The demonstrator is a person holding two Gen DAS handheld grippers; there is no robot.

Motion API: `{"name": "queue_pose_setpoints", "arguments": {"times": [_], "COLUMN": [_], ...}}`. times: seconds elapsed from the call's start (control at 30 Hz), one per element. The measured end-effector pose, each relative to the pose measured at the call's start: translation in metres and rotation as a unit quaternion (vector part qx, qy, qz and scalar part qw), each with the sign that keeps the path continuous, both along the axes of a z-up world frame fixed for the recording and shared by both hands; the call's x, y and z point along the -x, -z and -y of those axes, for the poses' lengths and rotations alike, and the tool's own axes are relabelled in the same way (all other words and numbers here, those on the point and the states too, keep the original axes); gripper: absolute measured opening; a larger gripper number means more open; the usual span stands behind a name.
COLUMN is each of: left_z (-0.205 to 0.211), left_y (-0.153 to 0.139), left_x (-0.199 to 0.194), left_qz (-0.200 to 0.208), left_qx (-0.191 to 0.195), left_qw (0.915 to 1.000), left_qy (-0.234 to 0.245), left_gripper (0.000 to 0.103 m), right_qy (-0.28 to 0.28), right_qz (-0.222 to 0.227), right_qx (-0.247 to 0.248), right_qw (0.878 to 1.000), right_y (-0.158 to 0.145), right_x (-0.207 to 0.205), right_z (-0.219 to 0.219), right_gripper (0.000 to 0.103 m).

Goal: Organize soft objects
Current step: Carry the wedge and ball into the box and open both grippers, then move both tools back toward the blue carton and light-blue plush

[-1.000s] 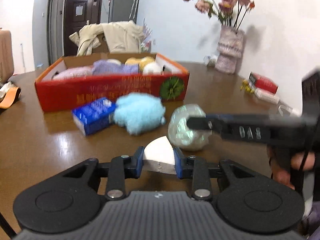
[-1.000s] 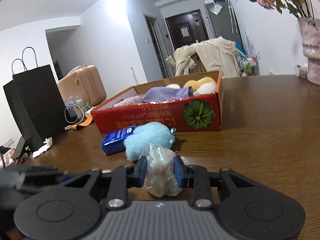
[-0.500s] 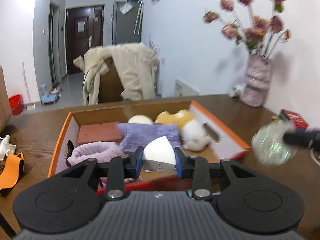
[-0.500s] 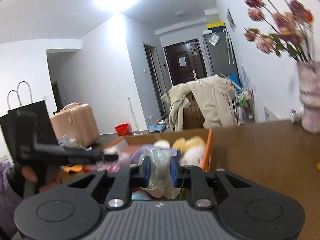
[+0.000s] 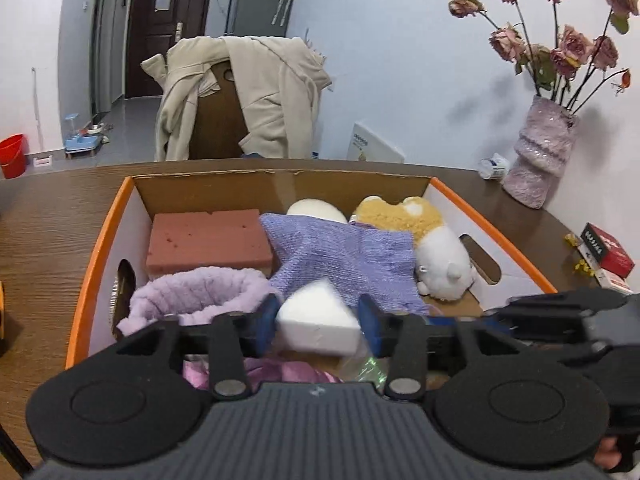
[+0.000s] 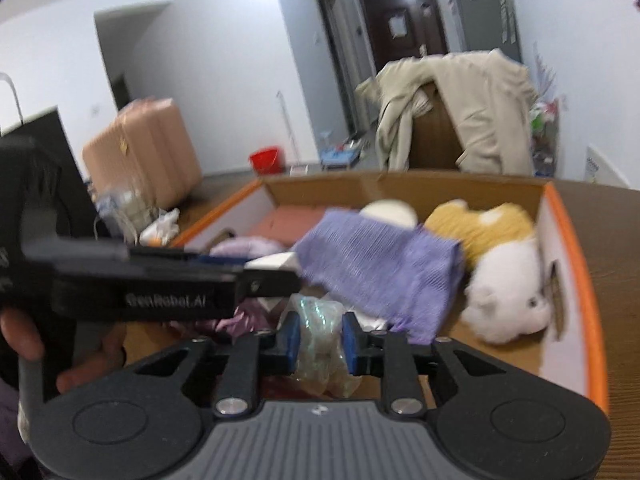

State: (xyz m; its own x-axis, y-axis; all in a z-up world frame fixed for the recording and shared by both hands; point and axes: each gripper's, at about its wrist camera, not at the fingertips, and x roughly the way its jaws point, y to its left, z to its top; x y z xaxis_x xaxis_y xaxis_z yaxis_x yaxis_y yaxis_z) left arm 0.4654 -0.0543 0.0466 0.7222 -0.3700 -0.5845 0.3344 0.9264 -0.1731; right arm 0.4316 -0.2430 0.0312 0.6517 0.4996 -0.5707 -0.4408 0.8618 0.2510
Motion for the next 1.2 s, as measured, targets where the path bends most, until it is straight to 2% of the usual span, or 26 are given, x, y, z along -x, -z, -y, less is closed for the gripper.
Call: {"name": "queue_pose_setpoints", "arguments": {"times": [0.07,0.2,0.33,0.4,0.5,0.63,0.8,0.9,1.0,1.07,1.2], "left_z": [-0.001,-0.004,-0.014,-0.022,-0.032,-0.044,-0.062,-0.069,-0.074,-0.075,-0.083], "left_y": [-0.001,-0.013,-0.044,-0.061,-0.080,-0.098,-0.111,-0.106,-0.086,-0.072,-0.056], "left_x": [0.001,0.012,0.039,0.061,0.099,0.147,0.188,0.215,0.250,0.267,0.294], "left_qz": [0.001,0.011,0.039,0.063,0.097,0.124,0.154,0.176,0.202,0.189,0.163], "left_qx": [0.001,-0.004,0.000,-0.003,-0.015,-0.009,-0.010,-0.023,-0.047,-0.052,-0.035], "left_qw": [1.0000,0.9998,0.9989,0.9974,0.9940,0.9908,0.9868,0.9827,0.9761,0.9783,0.9846], "left_qy": [-0.002,-0.013,-0.027,-0.036,-0.050,-0.054,-0.049,-0.053,-0.065,-0.068,-0.052], "left_gripper": [0.054,0.055,0.060,0.068,0.069,0.074,0.077,0.079,0.083,0.083,0.083], "right_qy": [0.002,0.005,0.012,0.021,0.033,0.052,0.087,0.094,0.109,0.127,0.138], "right_qz": [-0.002,-0.004,0.018,0.039,0.079,0.121,0.149,0.160,0.161,0.158,0.153], "right_qx": [0.002,-0.003,0.001,0.000,0.002,0.006,0.021,0.016,0.014,0.022,0.021], "right_qw": [1.000,1.000,1.000,0.999,0.996,0.991,0.985,0.982,0.981,0.979,0.978], "right_y": [0.002,-0.005,-0.032,-0.051,-0.080,-0.110,-0.130,-0.129,-0.113,-0.098,-0.074], "right_x": [0.000,0.002,0.017,0.033,0.062,0.106,0.153,0.180,0.203,0.219,0.250], "right_z": [-0.003,0.004,0.017,0.026,0.039,0.055,0.058,0.050,0.041,0.033,0.022], "right_gripper": [0.033,0.048,0.050,0.053,0.058,0.064,0.074,0.081,0.082,0.082,0.082]}}
